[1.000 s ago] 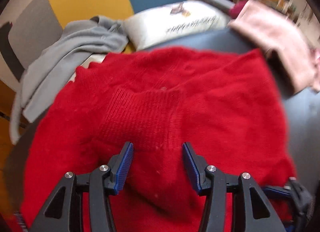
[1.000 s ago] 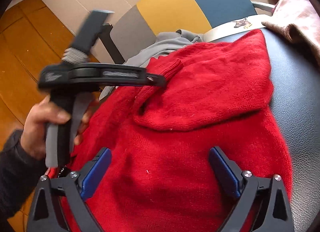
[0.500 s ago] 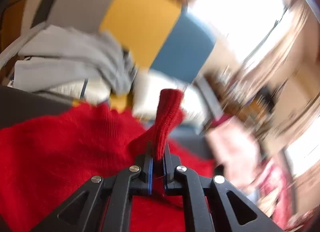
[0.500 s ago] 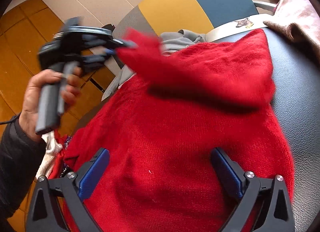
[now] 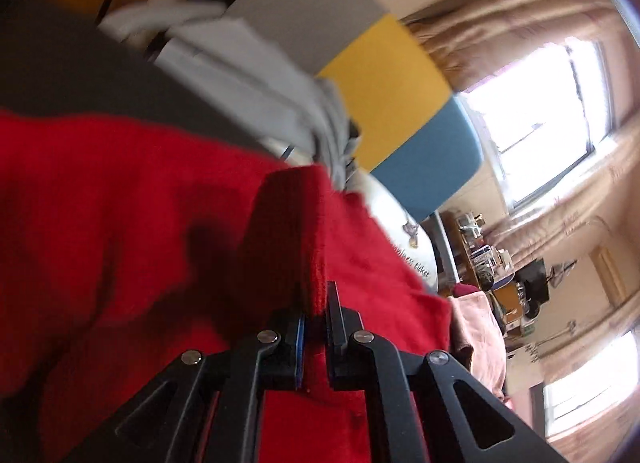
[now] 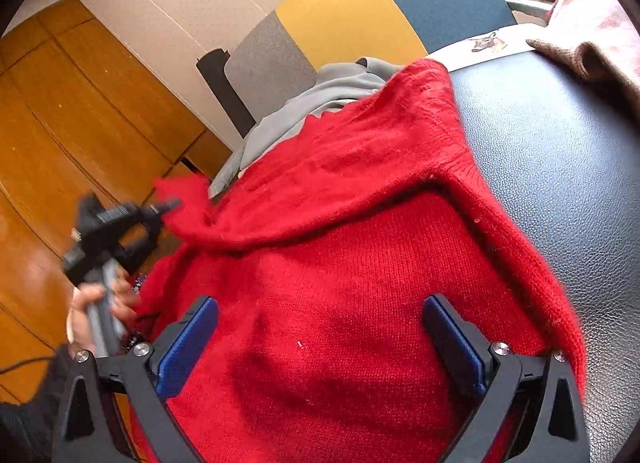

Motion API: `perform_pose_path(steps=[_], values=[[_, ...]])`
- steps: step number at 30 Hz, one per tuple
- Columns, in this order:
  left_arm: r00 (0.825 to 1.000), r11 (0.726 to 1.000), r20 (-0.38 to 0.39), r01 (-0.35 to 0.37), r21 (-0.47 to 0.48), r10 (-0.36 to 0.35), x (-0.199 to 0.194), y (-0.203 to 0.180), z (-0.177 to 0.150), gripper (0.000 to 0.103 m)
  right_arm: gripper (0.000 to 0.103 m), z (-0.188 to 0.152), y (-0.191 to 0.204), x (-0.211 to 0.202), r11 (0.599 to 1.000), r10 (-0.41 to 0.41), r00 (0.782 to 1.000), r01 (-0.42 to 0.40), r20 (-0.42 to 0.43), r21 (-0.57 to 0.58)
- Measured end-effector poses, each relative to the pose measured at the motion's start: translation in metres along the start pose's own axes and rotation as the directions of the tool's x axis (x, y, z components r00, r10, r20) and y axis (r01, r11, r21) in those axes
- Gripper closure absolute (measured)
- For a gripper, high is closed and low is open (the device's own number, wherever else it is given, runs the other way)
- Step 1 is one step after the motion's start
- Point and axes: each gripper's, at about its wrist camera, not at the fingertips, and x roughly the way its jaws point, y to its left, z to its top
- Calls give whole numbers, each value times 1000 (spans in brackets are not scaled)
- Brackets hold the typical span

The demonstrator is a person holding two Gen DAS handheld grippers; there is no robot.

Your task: Fold clothes

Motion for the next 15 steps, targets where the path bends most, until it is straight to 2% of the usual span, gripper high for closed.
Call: perform_pose_path(steps=[4,6,8,11,13,15], values=[[999,997,-2,38,-74,-38,-3,20,-13,97,0,13,-5,-4,990,88,996,-90,25,108],[999,993,-7,37,-113,-38,-7,30,-19,94,0,24,-4,0,985,87,995,-92,41,143],[999,989,-6,32,-148,-33,-14,42,-22,84,0,32,-6,8,984,64,997,-71,49,166],[999,987,-14,39,-157,-42,-24,53,-24,80,0,38,-16,21,965,60,996,-75,69,251],[996,980,0,89,-179,-90,-33,60,-22,77,0,42,-19,24,955,66,993,-92,98,283],[986,953,7,164,-254,-168,-30,71,-18,72,0,47,-23,26,934,91,988,-129,128,334]])
